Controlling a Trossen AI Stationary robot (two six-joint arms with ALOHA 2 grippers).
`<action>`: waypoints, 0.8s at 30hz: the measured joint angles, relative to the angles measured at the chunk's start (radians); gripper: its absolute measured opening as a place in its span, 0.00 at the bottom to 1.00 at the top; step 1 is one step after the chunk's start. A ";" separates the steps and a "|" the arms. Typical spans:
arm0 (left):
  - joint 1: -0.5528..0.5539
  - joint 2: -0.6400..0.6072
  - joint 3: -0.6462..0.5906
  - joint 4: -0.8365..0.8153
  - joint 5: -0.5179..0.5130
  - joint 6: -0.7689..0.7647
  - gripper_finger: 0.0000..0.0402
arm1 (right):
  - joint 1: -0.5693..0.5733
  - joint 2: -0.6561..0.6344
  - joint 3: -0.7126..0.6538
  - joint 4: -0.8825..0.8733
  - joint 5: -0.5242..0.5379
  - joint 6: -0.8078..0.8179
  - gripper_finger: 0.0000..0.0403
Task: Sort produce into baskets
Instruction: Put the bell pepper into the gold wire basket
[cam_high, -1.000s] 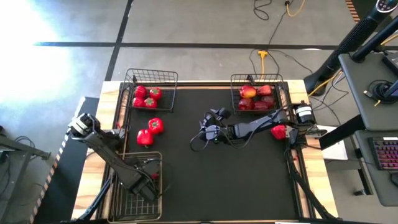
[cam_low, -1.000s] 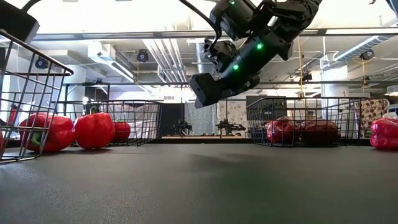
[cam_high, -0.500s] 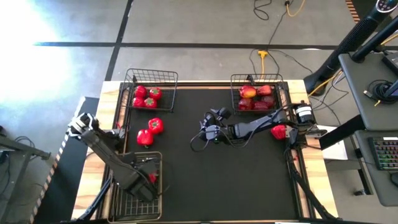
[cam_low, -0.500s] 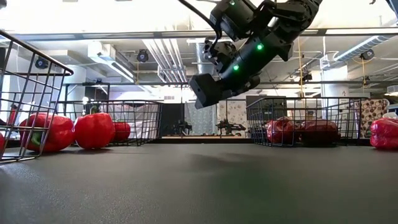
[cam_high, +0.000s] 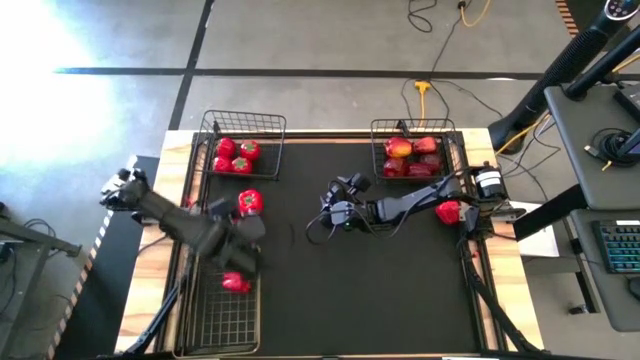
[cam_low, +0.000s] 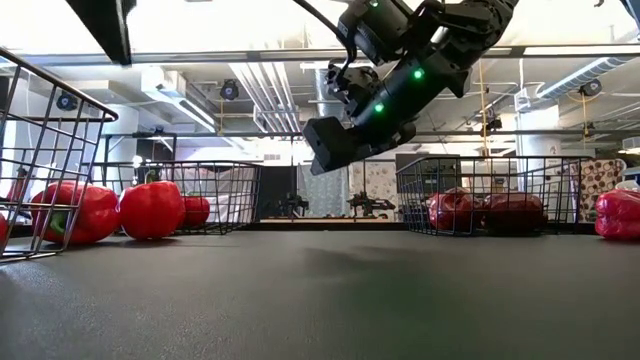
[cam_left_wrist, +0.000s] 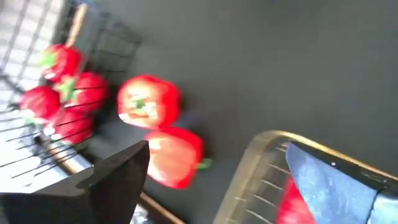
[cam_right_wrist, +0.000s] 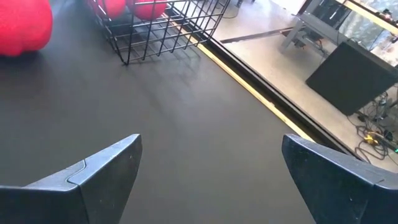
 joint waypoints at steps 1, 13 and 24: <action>0.037 -0.023 -0.029 0.000 -0.004 0.011 0.89 | 0.000 0.000 0.000 0.000 0.000 0.000 0.94; 0.352 -0.247 -0.374 0.295 0.010 -0.103 0.89 | 0.002 0.000 -0.006 -0.005 -0.001 -0.001 0.94; 0.411 -0.238 -0.498 0.409 -0.078 -0.066 0.93 | 0.002 0.000 -0.013 -0.002 -0.052 -0.001 0.94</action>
